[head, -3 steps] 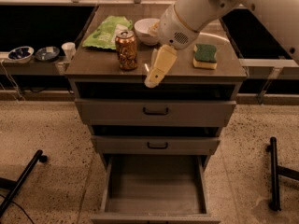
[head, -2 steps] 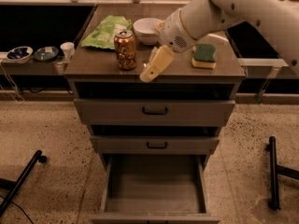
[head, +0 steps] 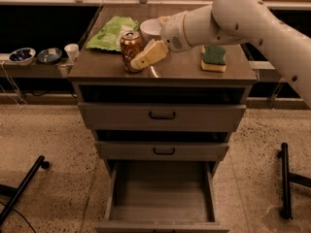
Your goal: Place orange can into bottom drawer
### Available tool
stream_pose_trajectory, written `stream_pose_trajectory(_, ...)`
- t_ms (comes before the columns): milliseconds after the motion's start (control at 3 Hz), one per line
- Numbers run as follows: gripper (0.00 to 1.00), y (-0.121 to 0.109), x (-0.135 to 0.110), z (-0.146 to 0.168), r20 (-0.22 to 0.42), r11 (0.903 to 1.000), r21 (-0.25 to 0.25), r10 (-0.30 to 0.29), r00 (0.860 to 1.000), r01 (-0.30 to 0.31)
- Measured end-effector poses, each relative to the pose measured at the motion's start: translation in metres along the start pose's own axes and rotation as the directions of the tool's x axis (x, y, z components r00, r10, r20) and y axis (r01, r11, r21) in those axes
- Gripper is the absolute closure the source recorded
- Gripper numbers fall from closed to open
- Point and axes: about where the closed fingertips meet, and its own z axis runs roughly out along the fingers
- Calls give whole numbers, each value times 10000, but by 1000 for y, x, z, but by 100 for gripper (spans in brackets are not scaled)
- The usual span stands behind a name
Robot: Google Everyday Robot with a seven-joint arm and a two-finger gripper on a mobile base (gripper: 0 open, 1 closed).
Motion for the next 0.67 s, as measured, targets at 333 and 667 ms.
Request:
stream_pose_trajectory(333, 0, -17, -22, 27, 820, 9989, 303, 329, 9961, -355)
stream_pose_trajectory(667, 0, -24, -29, 60, 1064, 9970, 100, 749, 9915, -764)
